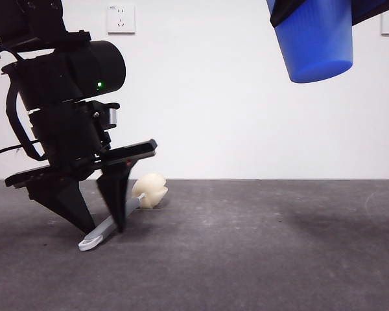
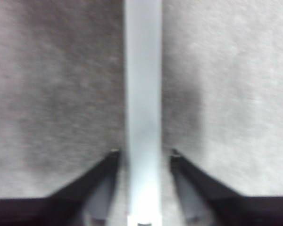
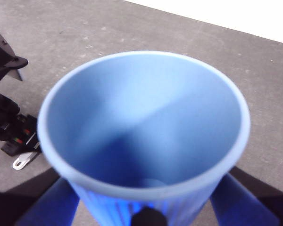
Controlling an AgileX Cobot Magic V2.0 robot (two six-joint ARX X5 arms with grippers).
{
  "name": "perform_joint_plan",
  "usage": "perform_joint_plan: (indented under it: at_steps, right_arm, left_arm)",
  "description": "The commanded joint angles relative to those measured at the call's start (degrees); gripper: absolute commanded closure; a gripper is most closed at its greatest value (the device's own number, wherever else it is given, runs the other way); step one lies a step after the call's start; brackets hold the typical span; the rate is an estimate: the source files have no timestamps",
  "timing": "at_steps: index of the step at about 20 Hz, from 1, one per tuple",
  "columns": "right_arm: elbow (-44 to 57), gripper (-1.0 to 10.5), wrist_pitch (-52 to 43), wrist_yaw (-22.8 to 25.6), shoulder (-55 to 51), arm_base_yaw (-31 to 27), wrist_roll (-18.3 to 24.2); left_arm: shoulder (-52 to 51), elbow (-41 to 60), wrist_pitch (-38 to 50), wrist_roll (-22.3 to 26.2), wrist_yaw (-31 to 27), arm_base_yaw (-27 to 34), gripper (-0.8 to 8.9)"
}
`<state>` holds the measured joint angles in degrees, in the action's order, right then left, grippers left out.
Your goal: Pick up the cup brush,pick up the cup,insert the brush into the cup,clean the cup,put the cup brush back,put the cup back to the fixed position on the table
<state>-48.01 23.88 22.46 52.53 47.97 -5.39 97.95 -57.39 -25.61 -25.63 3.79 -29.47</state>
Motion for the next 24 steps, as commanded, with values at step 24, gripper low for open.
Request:
perform_joint_plan:
  at_steps: [24]
  right_arm:
    - [8.22, 9.6, -47.67, -19.61, 39.45, -19.91, 2.82]
  left_arm:
    - [-46.84, -0.02, -18.84, 7.91, 3.82, -0.11, 4.98]
